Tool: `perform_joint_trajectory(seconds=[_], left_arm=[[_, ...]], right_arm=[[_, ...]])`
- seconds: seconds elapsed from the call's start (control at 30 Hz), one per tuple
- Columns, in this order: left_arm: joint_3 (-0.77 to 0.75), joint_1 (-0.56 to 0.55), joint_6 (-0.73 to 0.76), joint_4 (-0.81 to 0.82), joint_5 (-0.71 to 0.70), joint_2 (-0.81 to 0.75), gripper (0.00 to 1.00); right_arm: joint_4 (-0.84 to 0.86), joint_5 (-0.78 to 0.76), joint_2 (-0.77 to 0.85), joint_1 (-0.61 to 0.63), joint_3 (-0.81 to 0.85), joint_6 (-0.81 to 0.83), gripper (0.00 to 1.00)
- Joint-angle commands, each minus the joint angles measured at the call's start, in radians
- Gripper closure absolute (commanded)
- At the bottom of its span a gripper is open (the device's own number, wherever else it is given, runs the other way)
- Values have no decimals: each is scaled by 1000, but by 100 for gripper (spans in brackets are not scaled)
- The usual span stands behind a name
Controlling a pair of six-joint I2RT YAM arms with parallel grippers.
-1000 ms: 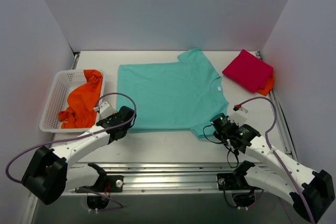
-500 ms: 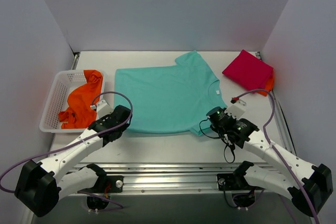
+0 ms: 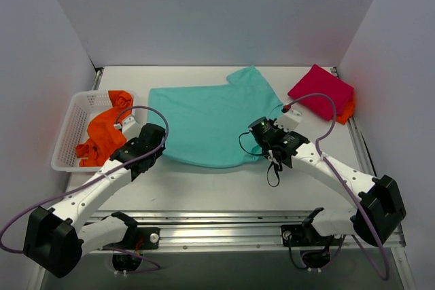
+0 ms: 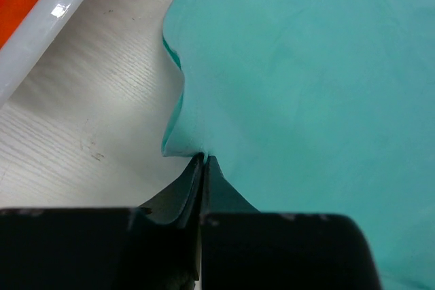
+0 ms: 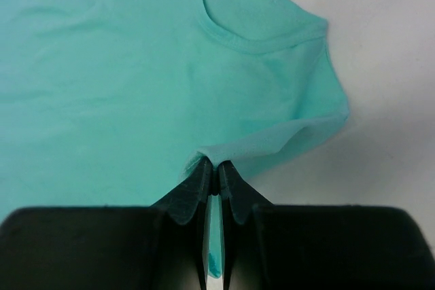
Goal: Fold and stack the t-shirts
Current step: Fold the tshirt
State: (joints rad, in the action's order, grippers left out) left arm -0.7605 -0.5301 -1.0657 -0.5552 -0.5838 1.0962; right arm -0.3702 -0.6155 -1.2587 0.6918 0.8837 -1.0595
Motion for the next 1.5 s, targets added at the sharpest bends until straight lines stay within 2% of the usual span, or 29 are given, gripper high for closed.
perform_joint_trajectory(seconds=[0.0, 0.3, 0.63, 0.83, 1.13, 1.47], left_arm=[[-49, 53, 53, 84, 38, 25, 98], [-109, 150, 128, 233, 98, 203, 98], [-203, 171, 133, 313, 134, 401, 98], [-224, 186, 121, 305, 116, 442, 98], [-253, 217, 96, 225, 73, 415, 98], [-295, 251, 84, 209, 87, 513, 98]], right_arm=[[30, -125, -59, -18, 92, 15, 100], [85, -141, -243, -89, 236, 69, 100], [201, -49, -493, -172, 334, 130, 100], [228, -13, -581, -202, 399, 153, 100], [228, 14, -640, -230, 506, 181, 100], [226, 46, -783, -235, 601, 193, 100]])
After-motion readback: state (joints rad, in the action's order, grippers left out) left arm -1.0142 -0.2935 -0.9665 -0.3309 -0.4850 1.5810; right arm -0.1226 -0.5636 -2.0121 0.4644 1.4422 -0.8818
